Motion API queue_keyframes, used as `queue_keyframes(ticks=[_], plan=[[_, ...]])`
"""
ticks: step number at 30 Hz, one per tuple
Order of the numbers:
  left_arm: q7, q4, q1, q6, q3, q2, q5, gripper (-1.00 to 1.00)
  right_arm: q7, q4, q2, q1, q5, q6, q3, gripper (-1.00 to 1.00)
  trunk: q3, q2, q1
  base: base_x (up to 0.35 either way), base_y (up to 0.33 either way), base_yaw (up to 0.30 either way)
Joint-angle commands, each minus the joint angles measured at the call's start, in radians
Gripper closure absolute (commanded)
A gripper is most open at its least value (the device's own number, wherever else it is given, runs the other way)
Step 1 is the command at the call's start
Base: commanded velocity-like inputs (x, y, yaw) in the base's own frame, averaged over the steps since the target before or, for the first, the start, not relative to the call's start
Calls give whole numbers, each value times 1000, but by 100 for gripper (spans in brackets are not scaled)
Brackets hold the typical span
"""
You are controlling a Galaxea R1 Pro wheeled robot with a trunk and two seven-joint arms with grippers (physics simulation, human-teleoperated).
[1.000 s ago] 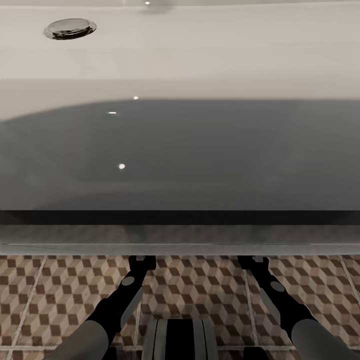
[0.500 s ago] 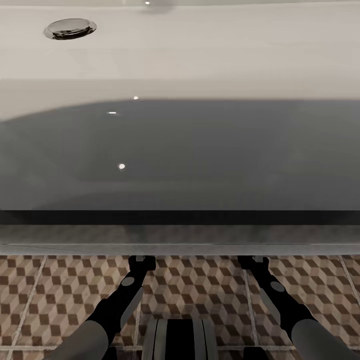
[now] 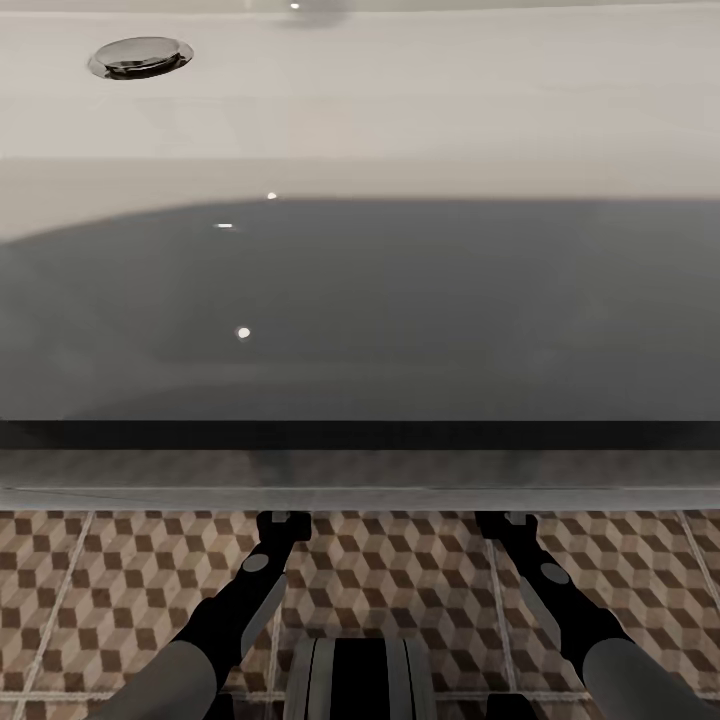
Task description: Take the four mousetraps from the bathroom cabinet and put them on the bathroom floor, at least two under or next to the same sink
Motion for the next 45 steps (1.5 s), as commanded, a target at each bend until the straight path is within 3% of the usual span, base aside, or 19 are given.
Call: queue_keyframes(ticks=[1,45], plan=[[2,0,0,1,0,0,-3,100,-1,0,0,0,0,0,0,100,0,0,0,0,0,0],[2,-1,0,1,0,0,-3,100,-1,18,0,0,2,2,4,100,0,0,0,0,0,0]])
